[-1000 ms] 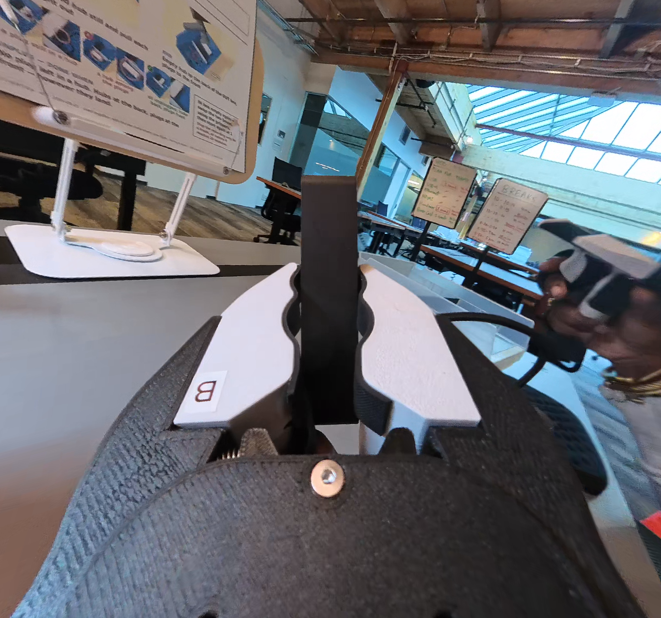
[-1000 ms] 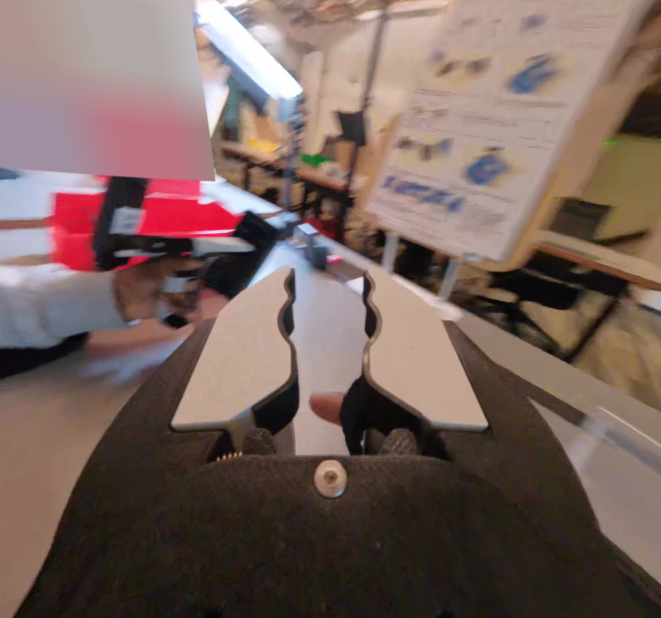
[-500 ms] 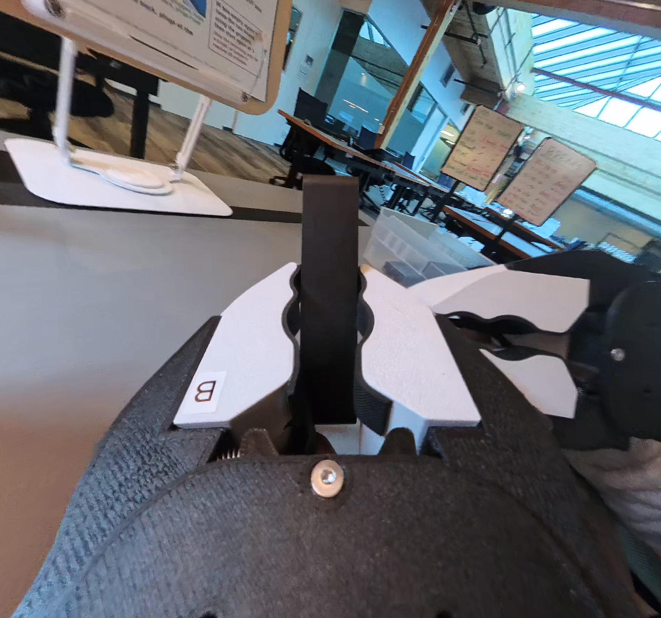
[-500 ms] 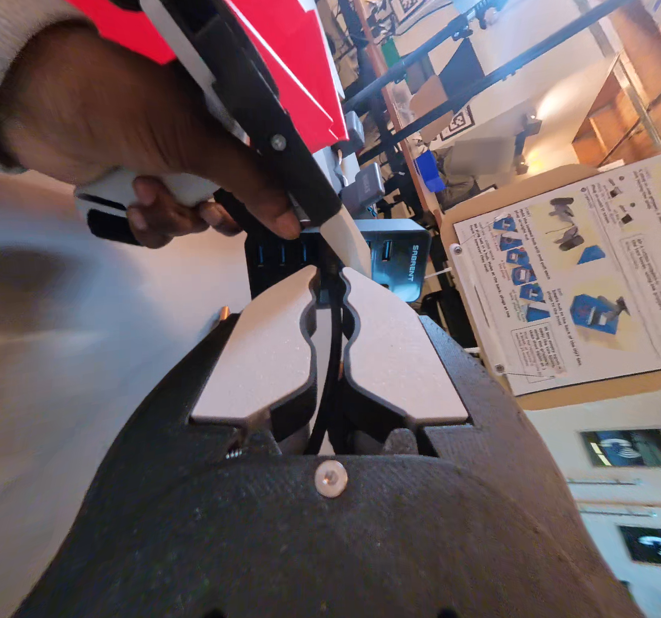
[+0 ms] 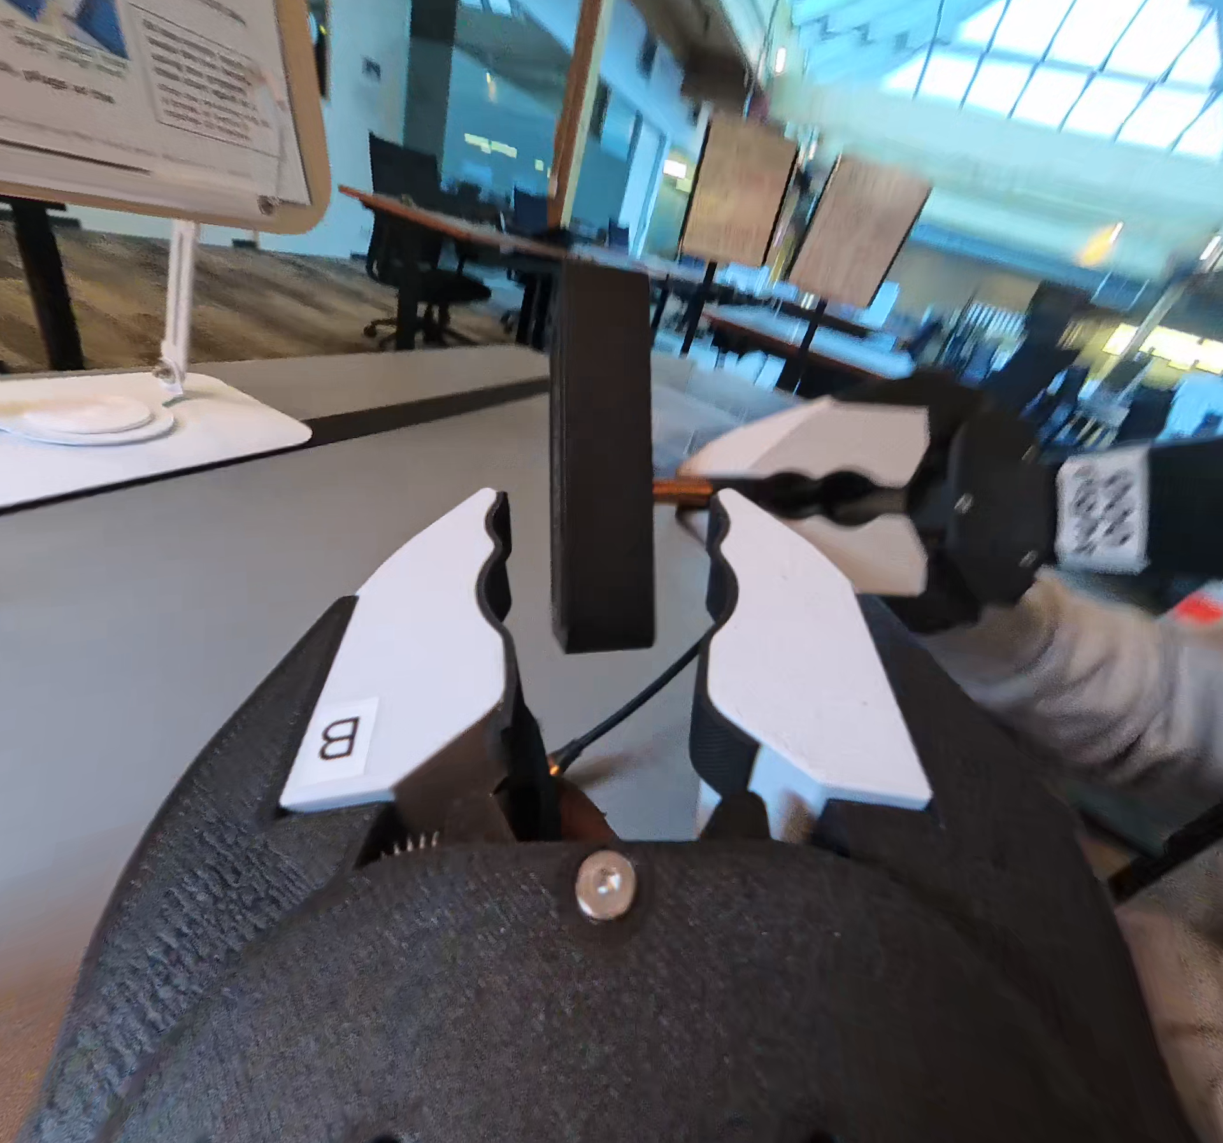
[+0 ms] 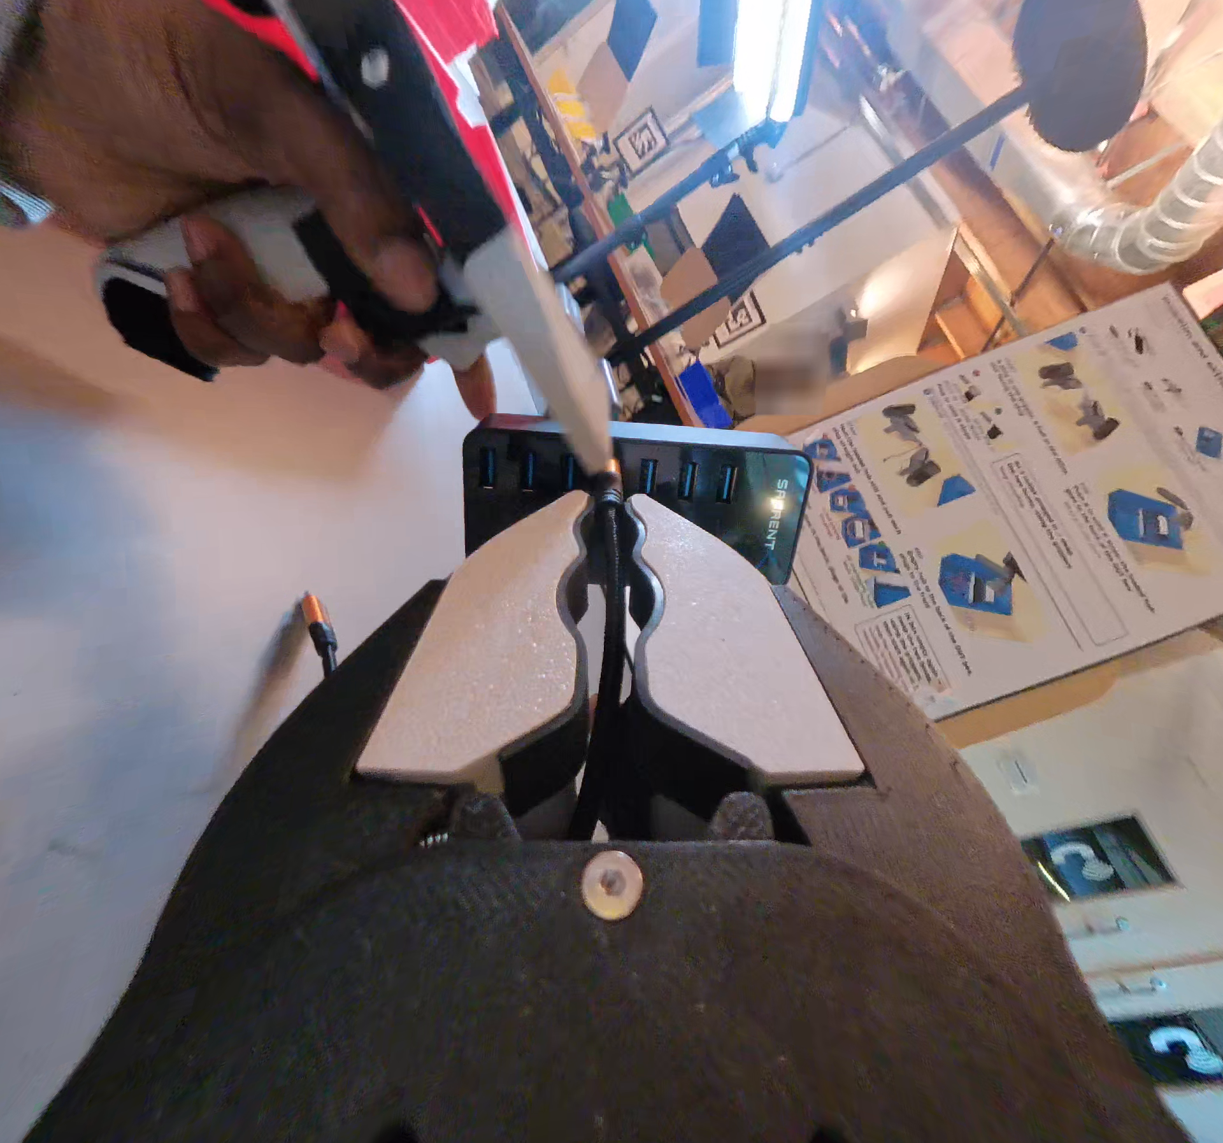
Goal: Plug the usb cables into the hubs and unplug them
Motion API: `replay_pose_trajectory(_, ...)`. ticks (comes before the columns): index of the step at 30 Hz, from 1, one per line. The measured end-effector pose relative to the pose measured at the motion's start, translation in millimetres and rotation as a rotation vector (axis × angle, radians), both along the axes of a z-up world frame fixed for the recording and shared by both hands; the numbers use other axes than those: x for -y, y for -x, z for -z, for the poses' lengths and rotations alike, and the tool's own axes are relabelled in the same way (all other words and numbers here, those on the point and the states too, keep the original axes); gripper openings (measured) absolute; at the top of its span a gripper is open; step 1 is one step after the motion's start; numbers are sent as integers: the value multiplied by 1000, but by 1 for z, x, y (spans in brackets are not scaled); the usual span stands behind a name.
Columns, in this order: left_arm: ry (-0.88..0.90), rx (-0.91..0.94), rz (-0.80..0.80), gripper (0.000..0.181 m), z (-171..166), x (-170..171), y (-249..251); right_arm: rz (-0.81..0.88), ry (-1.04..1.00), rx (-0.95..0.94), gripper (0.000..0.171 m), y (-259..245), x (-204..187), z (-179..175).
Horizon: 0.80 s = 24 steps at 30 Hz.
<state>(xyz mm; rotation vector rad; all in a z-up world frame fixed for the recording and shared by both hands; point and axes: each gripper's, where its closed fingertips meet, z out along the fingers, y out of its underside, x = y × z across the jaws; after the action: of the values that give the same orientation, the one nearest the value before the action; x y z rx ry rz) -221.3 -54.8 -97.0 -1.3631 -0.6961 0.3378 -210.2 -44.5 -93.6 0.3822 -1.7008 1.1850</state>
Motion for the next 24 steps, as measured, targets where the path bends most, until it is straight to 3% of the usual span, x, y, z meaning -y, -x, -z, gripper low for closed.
replay_pose_trajectory(4, 140, -112, -15, 33, 5, -4, -4, -42, 18, -25, 6, -9, -1, -5)
replay_pose_trajectory(8, 249, -129, -1, 40, 16, -11, -6, -74, 37, -18, 7, -15, 1, -7)
replay_pose_trajectory(14, 266, -153, -112, 28, 16, -7, 2, -74, 24, 3, 8, -15, 3, 0)
replay_pose_trajectory(18, 298, -166, -191, 28, 17, -3, 7, -69, 69, 23, 20, -12, 1, -3)
replay_pose_trajectory(24, 328, -170, -179, 28, 21, -7, 6, -42, 37, -22, 8, -9, 5, 4)
